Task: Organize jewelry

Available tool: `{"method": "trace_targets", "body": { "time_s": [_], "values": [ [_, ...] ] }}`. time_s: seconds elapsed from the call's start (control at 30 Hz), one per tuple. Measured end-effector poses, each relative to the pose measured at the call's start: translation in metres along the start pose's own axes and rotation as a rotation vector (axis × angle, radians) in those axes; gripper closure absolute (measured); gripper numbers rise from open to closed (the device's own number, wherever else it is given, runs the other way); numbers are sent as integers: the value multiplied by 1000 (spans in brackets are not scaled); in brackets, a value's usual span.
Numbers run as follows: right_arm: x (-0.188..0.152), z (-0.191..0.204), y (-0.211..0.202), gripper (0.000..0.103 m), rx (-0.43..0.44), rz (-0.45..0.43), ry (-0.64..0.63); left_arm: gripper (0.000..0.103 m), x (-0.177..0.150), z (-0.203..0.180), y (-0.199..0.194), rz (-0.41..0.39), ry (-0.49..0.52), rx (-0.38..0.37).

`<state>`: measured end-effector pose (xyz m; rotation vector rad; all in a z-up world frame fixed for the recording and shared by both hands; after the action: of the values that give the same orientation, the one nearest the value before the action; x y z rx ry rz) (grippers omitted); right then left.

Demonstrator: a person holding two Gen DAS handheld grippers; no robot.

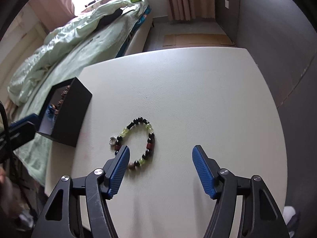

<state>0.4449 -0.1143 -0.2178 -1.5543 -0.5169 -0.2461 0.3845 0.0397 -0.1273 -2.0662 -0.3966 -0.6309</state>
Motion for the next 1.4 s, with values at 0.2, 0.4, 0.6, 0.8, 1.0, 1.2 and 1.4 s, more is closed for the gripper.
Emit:
{"method": "trace_targets", "body": {
  "time_s": [0.2, 0.4, 0.6, 0.8, 1.0, 1.2, 1.4],
  "values": [
    [4, 21, 16, 60, -75, -4, -86, 47, 3, 16, 8, 26, -24, 26],
    [4, 23, 17, 91, -145, -48, -134, 47, 10, 16, 19, 55, -7, 33],
    [-4, 1, 12, 94, -128, -40, -61, 47, 10, 1, 32, 91, 23, 14],
    [-19, -38, 2, 94, -84, -34, 43, 47, 7, -20, 48, 129, 57, -12],
    [-29, -69, -14, 94, -43, -56, 133, 47, 6, -28, 68, 204, 33, -16],
    [-33, -83, -29, 94, -10, -83, 181, 47, 3, -32, 88, 285, 2, 1],
    [-34, -94, -45, 94, 1, -116, 209, 63, 0, -28, 108, 338, -37, 60]
  ]
}}
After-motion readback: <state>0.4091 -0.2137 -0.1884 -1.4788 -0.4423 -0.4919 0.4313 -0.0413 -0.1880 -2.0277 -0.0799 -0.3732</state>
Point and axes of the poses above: each gripper's, at about its wrist camera, not at the fingertips, and y roughly the way its jaws point, z to its left, x to its top, the point moved 4 cm from there along y, roughly the way its jaws point, and after that the axes turned 15 degrees about -x, right-handed, at the moved point
